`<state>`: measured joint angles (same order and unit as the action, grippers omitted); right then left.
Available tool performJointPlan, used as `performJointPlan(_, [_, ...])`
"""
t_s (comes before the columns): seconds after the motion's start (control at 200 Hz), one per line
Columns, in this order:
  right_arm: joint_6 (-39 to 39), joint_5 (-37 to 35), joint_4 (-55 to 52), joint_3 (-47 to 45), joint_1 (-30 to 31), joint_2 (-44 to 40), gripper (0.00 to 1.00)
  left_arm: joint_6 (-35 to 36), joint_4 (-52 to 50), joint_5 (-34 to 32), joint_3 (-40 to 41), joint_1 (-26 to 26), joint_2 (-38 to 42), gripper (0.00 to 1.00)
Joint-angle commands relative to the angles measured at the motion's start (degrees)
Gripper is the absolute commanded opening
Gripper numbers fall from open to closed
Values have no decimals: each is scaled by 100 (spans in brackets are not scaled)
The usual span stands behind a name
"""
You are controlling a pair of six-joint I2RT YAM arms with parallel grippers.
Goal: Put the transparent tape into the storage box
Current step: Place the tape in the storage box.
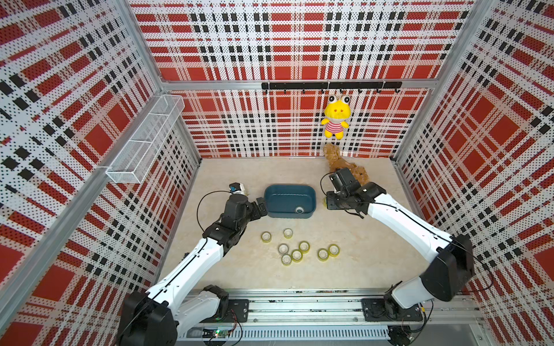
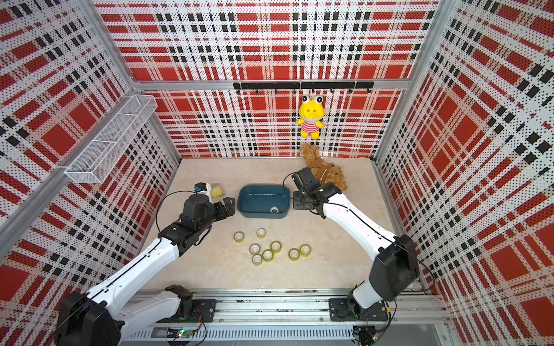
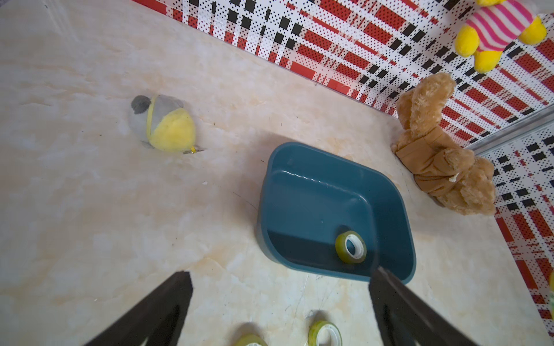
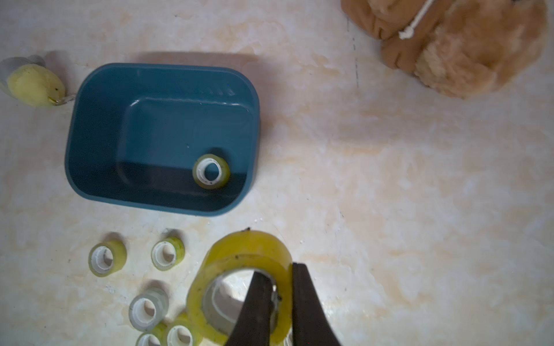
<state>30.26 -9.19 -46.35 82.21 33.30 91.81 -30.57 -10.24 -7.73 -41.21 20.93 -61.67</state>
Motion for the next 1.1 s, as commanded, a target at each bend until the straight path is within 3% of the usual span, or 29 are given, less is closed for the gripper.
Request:
performJointPlan(0.0, [-252,397,263,494,-8,762,0,-17,257,242,-55,-99,-8,99])
performJointPlan(0.195, [-241,931,548,1352,16,1992,0,-81,347,379,121,-115,40,99])
performJointPlan(0.386, [-200,1030,556,1804,63,2543,0,-72,367,368,184,-124,42,99])
performJointPlan(0.461, [-238,994,457,1892,71,2642,39,-72,374,386,184,-128,7,99])
performJointPlan(0.526, [-270,942,434,1879,80,2604,52,-79,378,407,175,-126,-25,99])
performJointPlan(0.697, [-340,791,354,1809,80,2277,61,-114,409,448,192,-124,-88,99])
performJointPlan(0.912, [-412,763,245,1483,81,1664,63,-187,426,450,192,1,-114,99])
performJointPlan(1.098, [-524,924,262,703,81,913,64,-247,426,241,158,417,-187,99])
